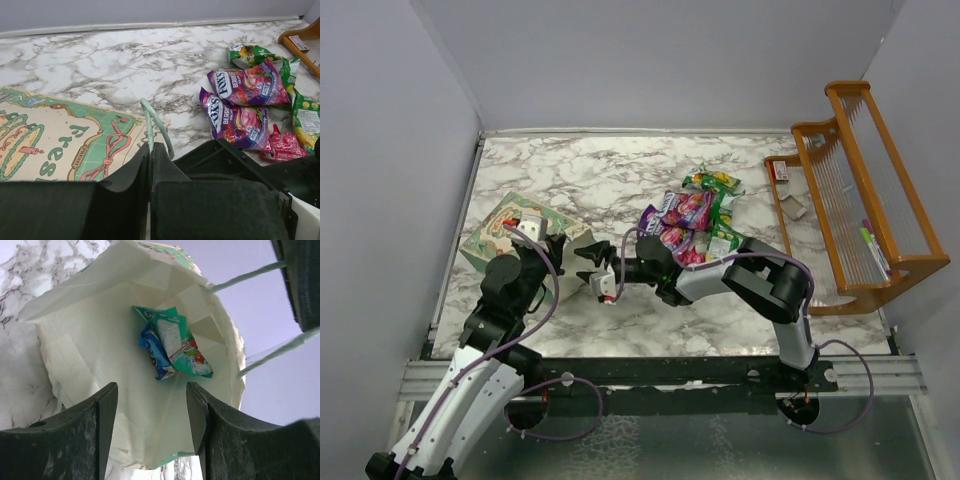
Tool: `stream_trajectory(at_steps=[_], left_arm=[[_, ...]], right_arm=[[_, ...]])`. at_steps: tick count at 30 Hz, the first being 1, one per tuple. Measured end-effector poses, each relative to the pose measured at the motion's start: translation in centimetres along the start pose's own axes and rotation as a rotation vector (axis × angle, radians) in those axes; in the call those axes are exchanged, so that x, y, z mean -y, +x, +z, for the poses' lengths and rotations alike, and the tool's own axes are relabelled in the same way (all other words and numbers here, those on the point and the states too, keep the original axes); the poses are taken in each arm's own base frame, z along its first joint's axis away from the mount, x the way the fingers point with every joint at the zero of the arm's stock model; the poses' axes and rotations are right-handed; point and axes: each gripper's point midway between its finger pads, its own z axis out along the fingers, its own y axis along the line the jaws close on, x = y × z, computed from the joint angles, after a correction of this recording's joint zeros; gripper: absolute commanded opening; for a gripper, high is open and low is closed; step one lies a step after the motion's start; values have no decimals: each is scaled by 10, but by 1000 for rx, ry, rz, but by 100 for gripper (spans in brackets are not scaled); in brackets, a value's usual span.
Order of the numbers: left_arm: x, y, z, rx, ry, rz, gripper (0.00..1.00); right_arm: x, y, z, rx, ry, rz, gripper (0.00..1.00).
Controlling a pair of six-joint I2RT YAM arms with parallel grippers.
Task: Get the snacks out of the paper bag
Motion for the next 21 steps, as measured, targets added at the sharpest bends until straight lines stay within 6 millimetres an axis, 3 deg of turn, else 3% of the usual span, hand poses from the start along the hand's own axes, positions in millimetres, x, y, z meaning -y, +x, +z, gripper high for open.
stream_trajectory(at_steps=[8, 16, 21], left_arm=[[-5, -2, 0, 14, -19, 29, 0], [-5, -15, -11, 109, -9, 43, 0], [-10, -23, -17, 151, -33, 37, 0]], right_arm=[[-16, 5, 3, 26, -72, -157, 59], [-4, 33, 52, 36, -58, -352, 71], [13, 55, 85, 12, -7, -456, 72]])
